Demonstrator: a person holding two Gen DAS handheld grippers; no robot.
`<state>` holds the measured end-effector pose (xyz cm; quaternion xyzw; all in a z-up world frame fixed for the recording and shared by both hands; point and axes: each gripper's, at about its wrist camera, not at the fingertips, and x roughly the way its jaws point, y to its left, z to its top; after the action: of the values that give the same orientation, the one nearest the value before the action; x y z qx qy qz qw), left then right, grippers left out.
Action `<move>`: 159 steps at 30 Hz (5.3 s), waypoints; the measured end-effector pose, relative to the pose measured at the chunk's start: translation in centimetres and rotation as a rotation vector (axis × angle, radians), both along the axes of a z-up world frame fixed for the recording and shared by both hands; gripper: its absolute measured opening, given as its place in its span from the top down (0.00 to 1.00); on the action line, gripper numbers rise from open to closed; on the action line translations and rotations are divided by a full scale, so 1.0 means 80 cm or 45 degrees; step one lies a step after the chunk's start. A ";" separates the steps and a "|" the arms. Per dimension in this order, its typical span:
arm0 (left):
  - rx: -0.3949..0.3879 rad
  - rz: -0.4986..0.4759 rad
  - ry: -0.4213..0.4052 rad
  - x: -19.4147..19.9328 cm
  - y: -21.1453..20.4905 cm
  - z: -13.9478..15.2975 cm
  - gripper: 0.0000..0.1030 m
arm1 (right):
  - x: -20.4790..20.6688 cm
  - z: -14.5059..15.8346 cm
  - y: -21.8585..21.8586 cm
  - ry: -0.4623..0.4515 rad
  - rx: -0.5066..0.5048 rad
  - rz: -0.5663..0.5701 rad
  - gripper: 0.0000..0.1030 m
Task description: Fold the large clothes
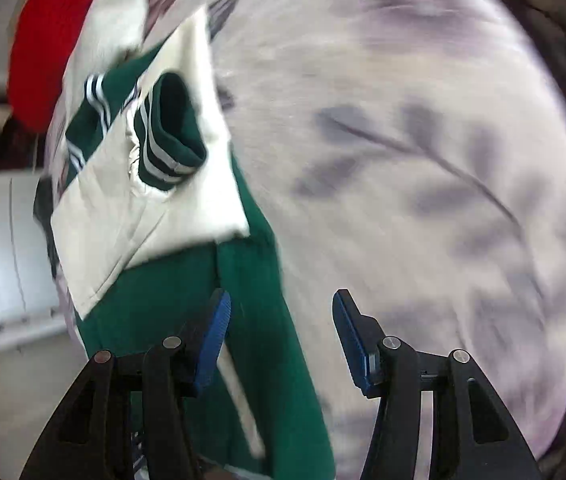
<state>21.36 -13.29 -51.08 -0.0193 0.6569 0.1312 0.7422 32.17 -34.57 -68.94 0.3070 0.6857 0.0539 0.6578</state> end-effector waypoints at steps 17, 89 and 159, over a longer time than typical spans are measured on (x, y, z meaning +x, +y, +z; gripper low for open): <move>-0.388 0.732 0.081 -0.157 0.017 0.015 0.00 | -0.039 -0.061 0.009 0.386 0.358 0.167 0.41; -0.366 -0.303 -0.013 -0.080 -0.234 0.012 0.88 | 0.328 -0.088 0.022 -0.070 0.567 0.285 0.33; -0.973 1.178 -0.285 -0.241 0.280 -0.048 0.95 | -0.236 -0.050 0.368 0.673 0.577 -0.621 0.91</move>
<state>2.09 9.08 -54.90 -0.5812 0.4990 0.1921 0.6135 13.29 -5.15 -72.94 0.6003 0.7089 -0.0347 0.3686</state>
